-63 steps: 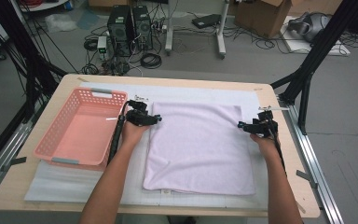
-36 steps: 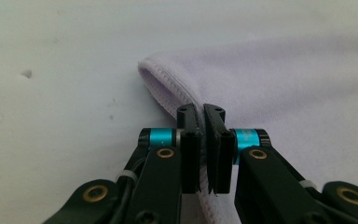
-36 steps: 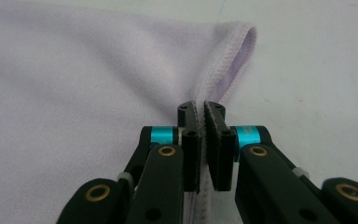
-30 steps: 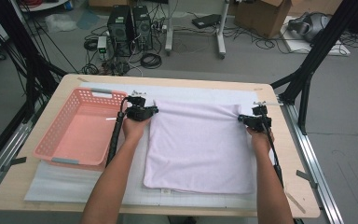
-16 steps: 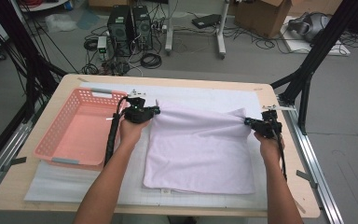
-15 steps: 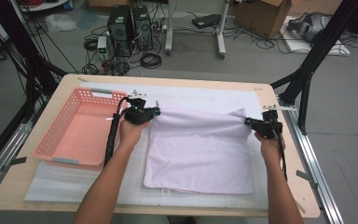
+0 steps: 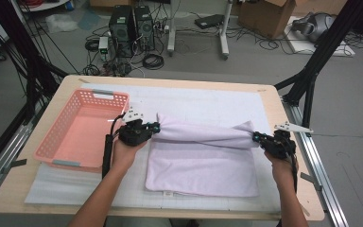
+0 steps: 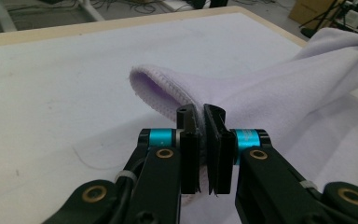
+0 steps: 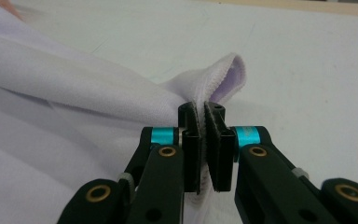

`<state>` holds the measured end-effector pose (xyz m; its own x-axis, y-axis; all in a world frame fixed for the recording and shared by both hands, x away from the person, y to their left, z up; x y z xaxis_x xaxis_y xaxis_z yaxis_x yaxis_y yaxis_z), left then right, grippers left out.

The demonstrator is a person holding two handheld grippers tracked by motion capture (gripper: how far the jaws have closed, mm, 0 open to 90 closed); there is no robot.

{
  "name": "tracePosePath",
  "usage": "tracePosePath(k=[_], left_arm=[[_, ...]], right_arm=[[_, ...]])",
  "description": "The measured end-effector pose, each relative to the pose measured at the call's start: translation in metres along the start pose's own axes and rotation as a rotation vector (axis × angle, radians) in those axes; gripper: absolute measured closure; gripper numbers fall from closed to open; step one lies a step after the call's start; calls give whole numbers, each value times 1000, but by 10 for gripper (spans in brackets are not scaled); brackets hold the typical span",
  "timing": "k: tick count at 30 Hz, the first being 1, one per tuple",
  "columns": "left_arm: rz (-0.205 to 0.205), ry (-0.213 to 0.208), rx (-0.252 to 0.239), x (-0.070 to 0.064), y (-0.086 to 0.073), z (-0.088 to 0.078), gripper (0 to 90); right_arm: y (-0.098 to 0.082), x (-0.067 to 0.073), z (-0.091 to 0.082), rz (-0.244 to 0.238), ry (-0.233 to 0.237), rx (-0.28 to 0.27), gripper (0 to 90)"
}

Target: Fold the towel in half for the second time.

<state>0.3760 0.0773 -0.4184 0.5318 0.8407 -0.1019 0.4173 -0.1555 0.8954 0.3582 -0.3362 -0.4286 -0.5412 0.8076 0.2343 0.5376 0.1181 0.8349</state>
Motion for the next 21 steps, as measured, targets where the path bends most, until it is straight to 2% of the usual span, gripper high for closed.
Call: tracePosePath(k=[4, 8, 9, 10, 13, 15, 16, 18, 19, 21], left_arm=[[9, -18, -11, -3, -9, -11, 847], [-9, -31, 3, 1, -25, -17, 844], [-15, -38, 5, 1, -29, -18, 844], [-11, -42, 9, 1, -33, -19, 843], [26, -45, 41, 0, -40, -18, 837], [8, -41, 42, -1, -42, -18, 827], [18, -33, 45, -1, -42, -17, 807], [10, -7, 44, 0, -41, -17, 659], [-13, -5, 39, 1, -40, -16, 573], [-26, 11, 29, 4, -38, -15, 466]], right_arm=[[-11, 6, -3, -9, 3, 34, 856], [-18, 11, -7, -35, 29, 46, 855], [-21, 12, -8, -25, 34, 53, 856], [-24, 12, -8, -36, 36, 62, 856], [-29, 13, -7, -30, 38, 83, 856], [-31, 13, -5, -16, 45, 97, 853], [-32, 12, -5, -16, 44, 104, 846], [-33, 11, -5, -12, 42, 107, 817], [-32, 10, -6, -12, 38, 105, 774], [-31, 8, -8, 7, 28, 95, 677]])
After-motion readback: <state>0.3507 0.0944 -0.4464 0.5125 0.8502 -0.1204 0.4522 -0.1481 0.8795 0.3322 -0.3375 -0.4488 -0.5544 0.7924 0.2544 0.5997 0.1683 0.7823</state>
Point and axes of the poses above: each handheld gripper's, and its own axes: z roughly forward along the jaws, y roughly out of its top, x roughly to its left, the point moved 5 cm from there along z, roughly forward along the jaws, and after that the axes turned 10 degrees about y, right-handed, at the moved point
